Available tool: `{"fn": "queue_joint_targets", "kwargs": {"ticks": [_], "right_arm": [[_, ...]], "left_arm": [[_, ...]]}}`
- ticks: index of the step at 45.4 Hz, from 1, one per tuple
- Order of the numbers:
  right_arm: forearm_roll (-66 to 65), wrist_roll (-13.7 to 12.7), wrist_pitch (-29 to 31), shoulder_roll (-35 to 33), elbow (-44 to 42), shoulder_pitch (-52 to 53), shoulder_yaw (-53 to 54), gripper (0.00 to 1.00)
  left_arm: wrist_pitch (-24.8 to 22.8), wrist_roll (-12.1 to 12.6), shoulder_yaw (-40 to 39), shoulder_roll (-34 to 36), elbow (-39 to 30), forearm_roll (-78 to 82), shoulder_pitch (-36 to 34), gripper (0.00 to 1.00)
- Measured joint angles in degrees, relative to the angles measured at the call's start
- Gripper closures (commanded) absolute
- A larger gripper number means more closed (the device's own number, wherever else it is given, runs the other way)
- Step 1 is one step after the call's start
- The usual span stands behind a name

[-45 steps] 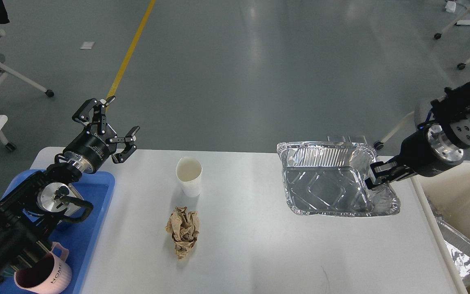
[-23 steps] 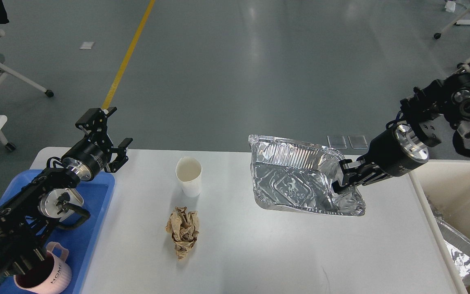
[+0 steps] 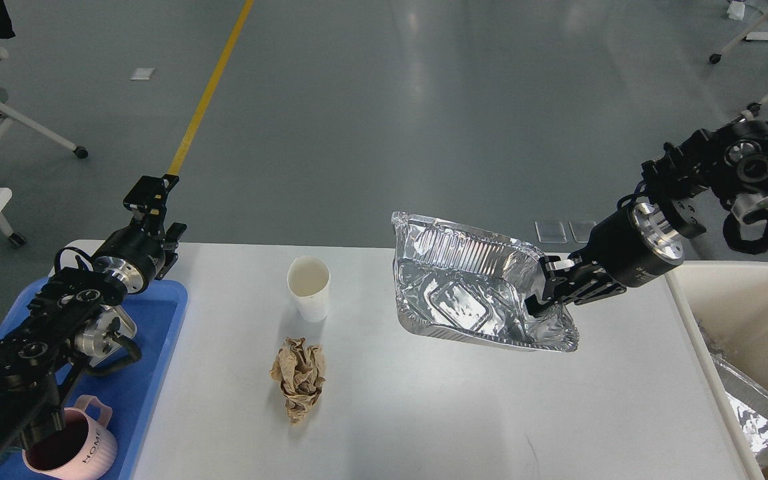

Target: Tidy desktop

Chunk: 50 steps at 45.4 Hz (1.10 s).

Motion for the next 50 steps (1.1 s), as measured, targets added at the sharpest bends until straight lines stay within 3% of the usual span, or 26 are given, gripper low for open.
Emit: {"fn": "queue_joint_targets", "kwargs": {"ticks": [10,23,37,41,47,50], "right_arm": [[-8.44,-1.57,-1.82,1.72,0.15,-0.36,-0.39,1.0],[-10.87,-2.69,-5.35,3.46,-0.02,-1.58,-0.7,1.0],[-12.91,-2.93,-5.63,3.95,-0.04,-2.59,-0.73,1.0],[-12.92,-2.91,-5.62,4.01,-0.01,-2.66,-0.69,1.0],[-12.93,-2.89,-5.56,4.11,-0.01,-2.89,-0.65,1.0],[-12.93,-2.89,-5.49,4.22,0.0,-2.96,-0.63,1.0]], "left_arm": [[0.57,0.24,1.43,0.44,-0.5,3.27,0.03,0.02],[0.84,-0.28,11.35,4.73,-4.19,3.52,-1.09,0.02],[1.36,1.79,16.11,10.71,-6.84,5.54,-1.68,0.06],[1.76,0.57,16.52,13.84,-8.97,8.4,-1.57,0.06],[1.61,-3.97,16.73,17.69,-12.11,11.46,-1.09,0.06],[0.57,-5.07,17.43,20.11,-15.56,11.91,-0.96,0.06]]}}
